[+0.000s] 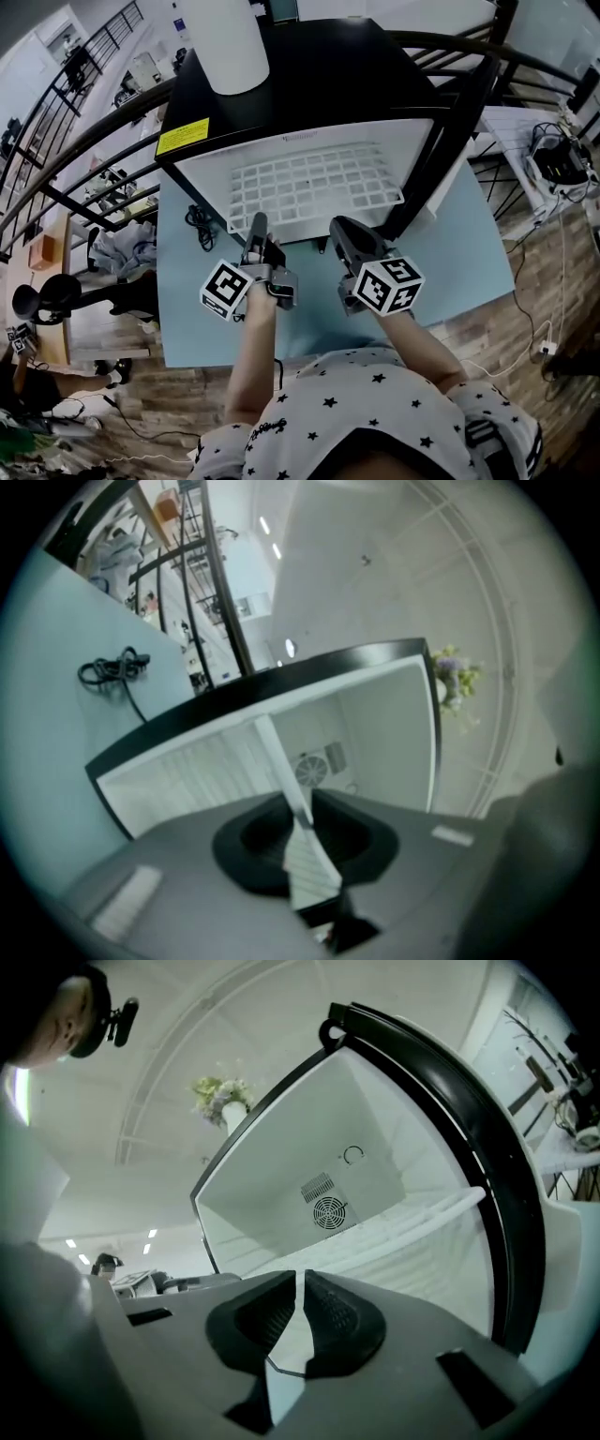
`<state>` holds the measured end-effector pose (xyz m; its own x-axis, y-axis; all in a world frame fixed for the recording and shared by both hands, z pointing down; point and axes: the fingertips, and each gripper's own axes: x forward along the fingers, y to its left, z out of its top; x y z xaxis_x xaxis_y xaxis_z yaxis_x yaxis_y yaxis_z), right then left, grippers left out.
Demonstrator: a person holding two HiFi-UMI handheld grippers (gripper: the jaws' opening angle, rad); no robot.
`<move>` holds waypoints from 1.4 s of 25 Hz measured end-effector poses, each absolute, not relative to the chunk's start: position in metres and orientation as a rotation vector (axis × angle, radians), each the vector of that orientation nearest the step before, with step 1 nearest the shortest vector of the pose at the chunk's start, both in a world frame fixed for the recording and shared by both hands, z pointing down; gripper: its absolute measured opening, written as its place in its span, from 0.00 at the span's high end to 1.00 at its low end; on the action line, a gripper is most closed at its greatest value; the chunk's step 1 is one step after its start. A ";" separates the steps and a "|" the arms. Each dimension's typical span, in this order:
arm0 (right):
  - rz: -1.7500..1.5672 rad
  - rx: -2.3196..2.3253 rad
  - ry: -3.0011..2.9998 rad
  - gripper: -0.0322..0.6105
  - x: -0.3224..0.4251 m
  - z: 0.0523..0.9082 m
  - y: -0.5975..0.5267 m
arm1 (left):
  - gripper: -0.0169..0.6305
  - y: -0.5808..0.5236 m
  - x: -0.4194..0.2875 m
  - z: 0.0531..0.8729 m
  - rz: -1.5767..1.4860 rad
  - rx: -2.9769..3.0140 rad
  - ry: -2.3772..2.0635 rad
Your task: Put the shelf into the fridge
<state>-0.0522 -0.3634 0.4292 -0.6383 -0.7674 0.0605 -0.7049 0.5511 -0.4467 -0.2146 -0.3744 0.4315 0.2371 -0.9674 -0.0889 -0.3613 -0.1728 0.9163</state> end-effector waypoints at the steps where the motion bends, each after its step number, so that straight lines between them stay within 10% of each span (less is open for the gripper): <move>1: -0.638 -1.267 2.668 0.89 -0.056 0.430 -0.363 | 0.88 -0.375 -0.214 0.431 -0.925 1.692 -1.245; 35: -0.491 -1.435 2.753 0.92 -0.088 0.439 -0.411 | 0.97 -0.316 -0.217 0.465 -0.341 1.941 -1.652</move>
